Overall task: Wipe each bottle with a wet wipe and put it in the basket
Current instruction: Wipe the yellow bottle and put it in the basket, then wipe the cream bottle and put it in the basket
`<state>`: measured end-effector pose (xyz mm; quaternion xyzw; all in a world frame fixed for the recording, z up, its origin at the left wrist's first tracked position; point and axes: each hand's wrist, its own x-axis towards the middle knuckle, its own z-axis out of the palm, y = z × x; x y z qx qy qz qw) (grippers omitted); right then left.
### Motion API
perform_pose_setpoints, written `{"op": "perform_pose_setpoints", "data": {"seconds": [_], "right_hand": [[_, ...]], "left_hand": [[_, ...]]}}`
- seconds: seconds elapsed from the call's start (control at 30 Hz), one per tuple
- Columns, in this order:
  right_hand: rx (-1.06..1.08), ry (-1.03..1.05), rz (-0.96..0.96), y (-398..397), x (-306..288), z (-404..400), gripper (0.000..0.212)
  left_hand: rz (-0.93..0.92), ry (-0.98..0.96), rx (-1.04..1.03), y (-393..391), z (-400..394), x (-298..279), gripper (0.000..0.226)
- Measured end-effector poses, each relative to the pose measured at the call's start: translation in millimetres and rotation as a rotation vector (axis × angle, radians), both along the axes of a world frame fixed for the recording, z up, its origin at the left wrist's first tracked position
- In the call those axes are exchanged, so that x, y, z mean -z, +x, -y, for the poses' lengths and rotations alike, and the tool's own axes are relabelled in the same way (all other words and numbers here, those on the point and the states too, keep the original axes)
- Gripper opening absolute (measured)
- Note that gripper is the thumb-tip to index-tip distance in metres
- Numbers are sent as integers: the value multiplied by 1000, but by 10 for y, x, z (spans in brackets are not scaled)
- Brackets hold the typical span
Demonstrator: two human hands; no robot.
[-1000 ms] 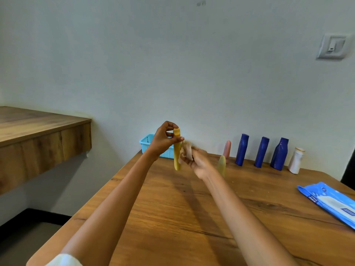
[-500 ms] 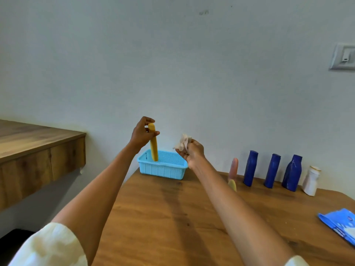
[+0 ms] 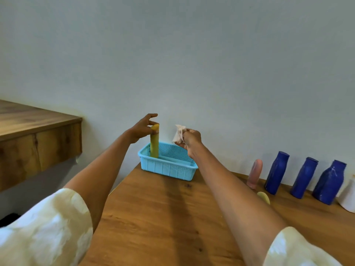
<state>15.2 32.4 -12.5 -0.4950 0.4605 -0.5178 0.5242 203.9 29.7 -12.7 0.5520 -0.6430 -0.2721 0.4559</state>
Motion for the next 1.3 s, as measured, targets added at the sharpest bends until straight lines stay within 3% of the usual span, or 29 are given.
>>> {"op": "perform_pose_setpoints", "data": {"seconds": [0.33, 0.57, 0.77, 0.9, 1.0, 1.1, 1.2, 1.3], "right_hand": [[11, 25, -2, 3, 171, 110, 21], [5, 2, 10, -91, 90, -60, 15], [66, -63, 25, -316, -30, -272, 30], [85, -106, 57, -579, -216, -516, 29], [103, -114, 60, -841, -360, -715, 33], [69, -102, 73, -1189, -404, -948, 38], [111, -73, 61, -1556, -316, -1156, 41], [155, -32, 98, -1821, -186, -1312, 41]], "left_hand": [[29, 3, -3, -35, 130, 56, 76], [214, -43, -136, -126, 67, 58, 62], [189, -410, -363, -528, -332, 178, 30], [127, -559, -304, -1085, -713, 336, 13], [-42, -474, -157, -1482, -1009, 358, 17], [-160, -241, 75, -1770, -1302, 456, 27], [65, 3, 303, -2002, -1542, 674, 53], [209, 124, 362, -2206, -1649, 875, 72]]}}
